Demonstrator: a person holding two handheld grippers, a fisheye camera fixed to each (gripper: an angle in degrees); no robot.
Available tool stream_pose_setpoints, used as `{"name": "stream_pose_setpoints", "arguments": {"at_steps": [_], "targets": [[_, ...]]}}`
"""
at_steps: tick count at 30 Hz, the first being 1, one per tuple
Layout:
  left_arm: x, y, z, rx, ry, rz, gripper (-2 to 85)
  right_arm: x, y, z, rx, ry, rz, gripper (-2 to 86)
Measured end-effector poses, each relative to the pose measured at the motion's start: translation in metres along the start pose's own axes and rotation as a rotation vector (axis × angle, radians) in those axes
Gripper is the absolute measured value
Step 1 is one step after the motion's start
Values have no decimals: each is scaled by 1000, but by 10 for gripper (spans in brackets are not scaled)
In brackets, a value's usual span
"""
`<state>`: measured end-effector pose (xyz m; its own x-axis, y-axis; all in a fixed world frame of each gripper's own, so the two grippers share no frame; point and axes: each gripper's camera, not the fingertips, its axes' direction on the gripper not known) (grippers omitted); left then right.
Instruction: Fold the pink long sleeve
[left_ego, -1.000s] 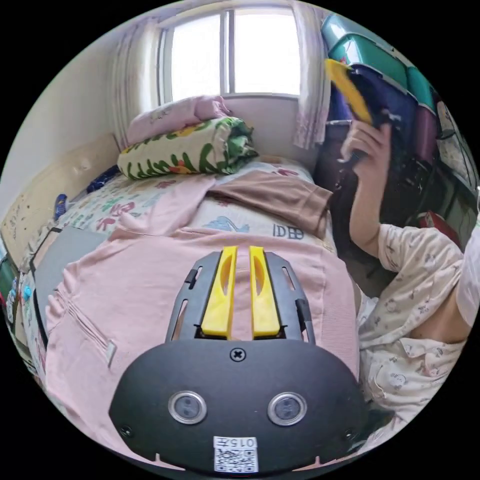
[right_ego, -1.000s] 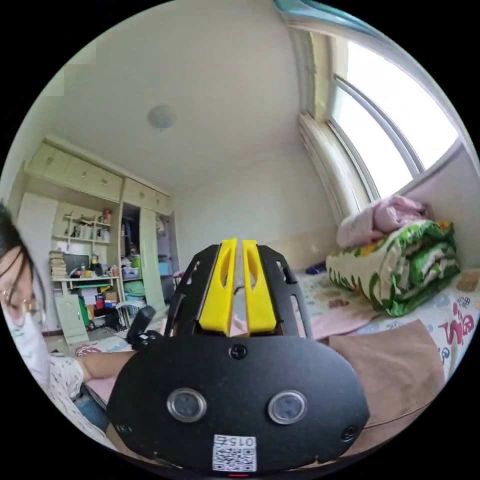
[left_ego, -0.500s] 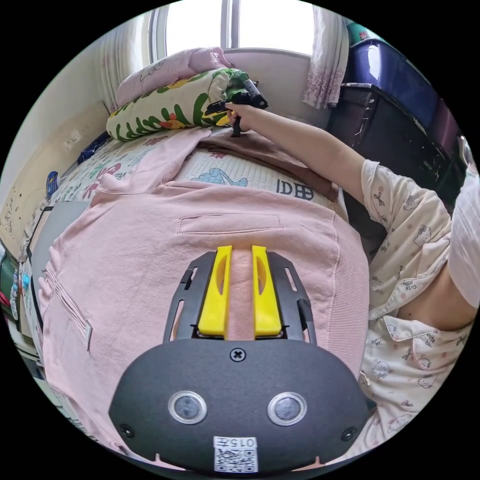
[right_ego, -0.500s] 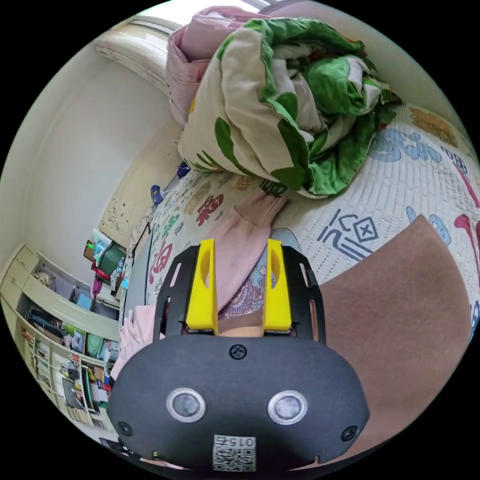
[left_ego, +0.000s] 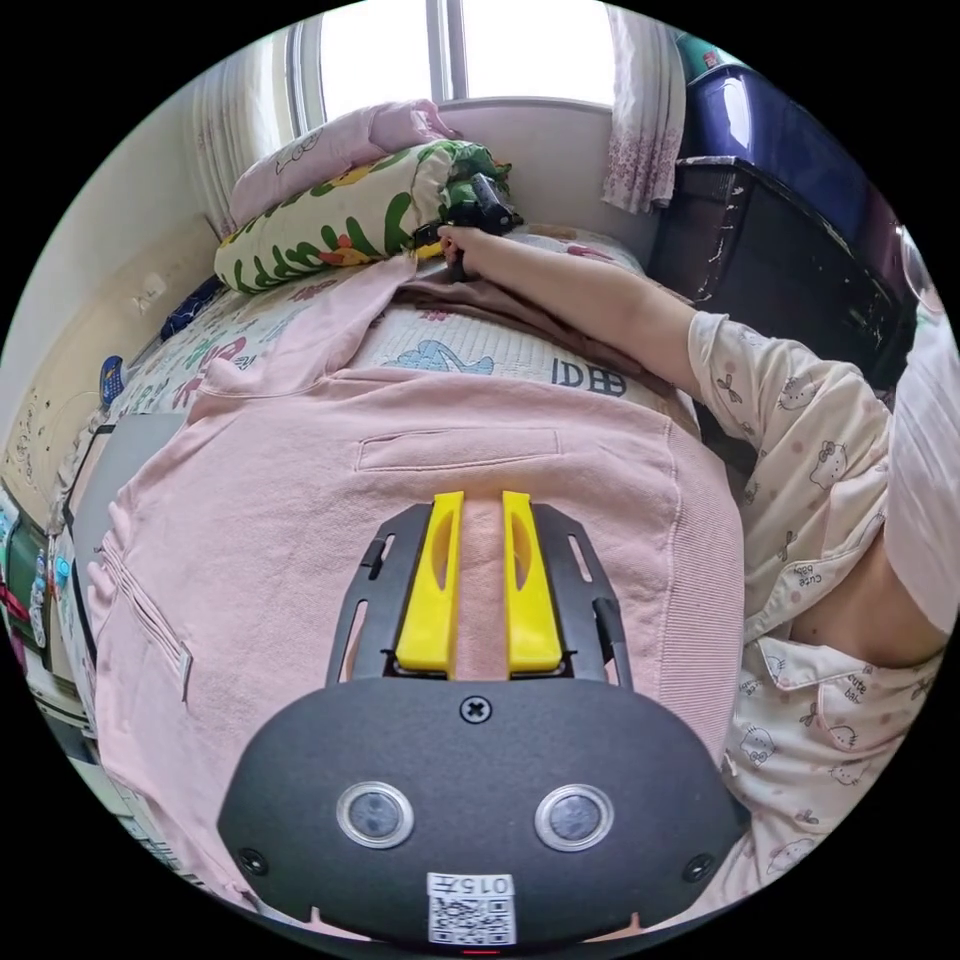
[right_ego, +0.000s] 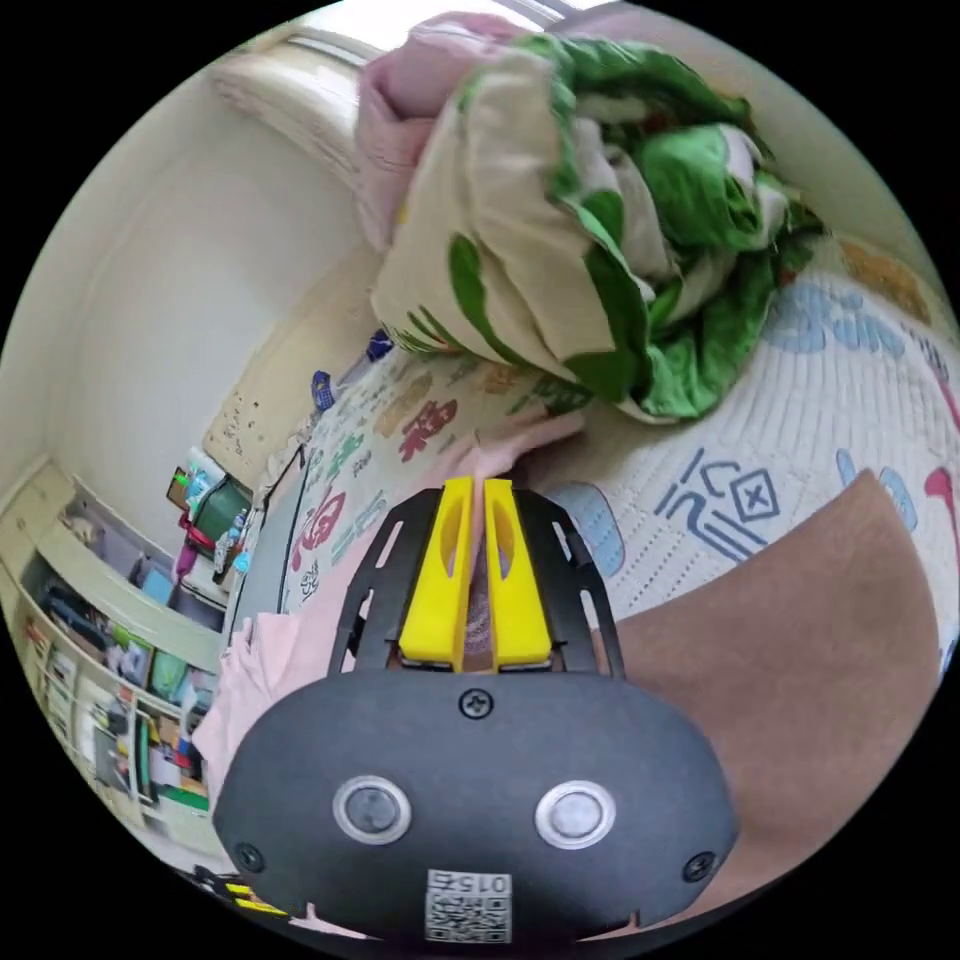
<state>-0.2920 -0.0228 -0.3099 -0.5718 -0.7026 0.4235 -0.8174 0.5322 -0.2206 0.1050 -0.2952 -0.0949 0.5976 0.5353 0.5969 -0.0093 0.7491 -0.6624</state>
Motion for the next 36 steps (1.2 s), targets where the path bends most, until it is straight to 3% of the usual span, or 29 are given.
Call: {"name": "stream_pose_setpoints", "arguments": {"at_steps": [3,6,8,11,15,20,24,28,31,36], "targets": [[-4,7,-12,32,78,-6,35,-122,53,-41,66,-79,-319,6],[-26,32,-50,210,97,-92,37,-246,166,-92,-14,-334,-745,5],[-37,55,-90,339,-153,-162,69,-309,290,-120,-155,-460,-1061,7],[-37,76,-114,370,-412,-200,156,-329,418,-123,-272,-488,-1217,3],[-38,81,-107,237,-529,-196,201,-312,493,-82,-466,-534,-1213,-4],[5,73,-87,145,-470,29,115,-260,524,-48,-590,-730,-1096,-5],[36,66,-84,108,-528,123,63,-240,547,-56,-491,-710,-1136,2],[62,58,-116,170,-652,112,27,-200,546,-66,-296,-664,-1109,64],[90,54,-157,174,-758,102,19,-165,541,-56,-151,-495,-1063,82],[169,81,-220,189,-879,59,16,-129,552,-15,-280,-410,-1132,130]]}}
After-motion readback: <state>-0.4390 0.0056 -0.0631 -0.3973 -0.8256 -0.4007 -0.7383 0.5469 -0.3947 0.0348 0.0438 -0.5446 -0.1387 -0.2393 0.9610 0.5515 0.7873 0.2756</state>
